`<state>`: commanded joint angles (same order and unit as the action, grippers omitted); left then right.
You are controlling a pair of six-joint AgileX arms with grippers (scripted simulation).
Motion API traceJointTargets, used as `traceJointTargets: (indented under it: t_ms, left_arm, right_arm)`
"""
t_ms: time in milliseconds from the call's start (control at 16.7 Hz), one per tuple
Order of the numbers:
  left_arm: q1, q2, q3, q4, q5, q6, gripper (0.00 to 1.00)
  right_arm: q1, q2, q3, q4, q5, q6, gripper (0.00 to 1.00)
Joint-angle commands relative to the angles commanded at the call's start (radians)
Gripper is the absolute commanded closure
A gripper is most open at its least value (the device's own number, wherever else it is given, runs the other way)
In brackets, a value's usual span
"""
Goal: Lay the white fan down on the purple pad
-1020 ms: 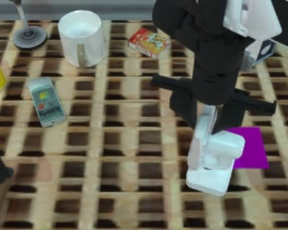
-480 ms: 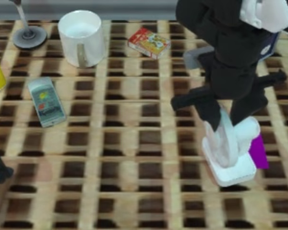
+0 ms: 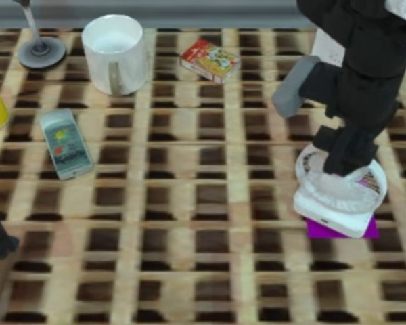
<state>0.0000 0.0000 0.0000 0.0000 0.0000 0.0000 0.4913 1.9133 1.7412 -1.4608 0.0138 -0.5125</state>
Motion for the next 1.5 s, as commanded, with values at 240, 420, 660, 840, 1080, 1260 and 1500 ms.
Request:
traceJointTargets:
  t_ms: [240,420,660,840,1080,1260,1500]
  left_arm:
    - [0.000,0.000,0.000,0.000,0.000,0.000,0.00]
    - [0.000,0.000,0.000,0.000,0.000,0.000,0.00]
    - [0.000,0.000,0.000,0.000,0.000,0.000,0.00]
    - [0.000,0.000,0.000,0.000,0.000,0.000,0.00]
    - [0.000,0.000,0.000,0.000,0.000,0.000,0.00]
    - [0.000,0.000,0.000,0.000,0.000,0.000,0.00]
    - [0.000,0.000,0.000,0.000,0.000,0.000,0.00]
  right_arm:
    - [-0.052,-0.026,-0.020,0.015,-0.003,-0.367,1.00]
    - [-0.080,-0.044,-0.033,0.026,-0.005,-0.555,1.00]
    - [-0.099,-0.057,-0.044,0.034,-0.006,-0.659,1.00]
    - [-0.099,-0.057,-0.044,0.034,-0.006,-0.659,1.00]
    - [-0.095,-0.053,-0.059,0.051,-0.007,-0.655,1.00]
    - [-0.100,-0.052,-0.130,0.127,-0.006,-0.656,1.00]
    - [-0.101,-0.048,-0.171,0.169,-0.006,-0.660,1.00]
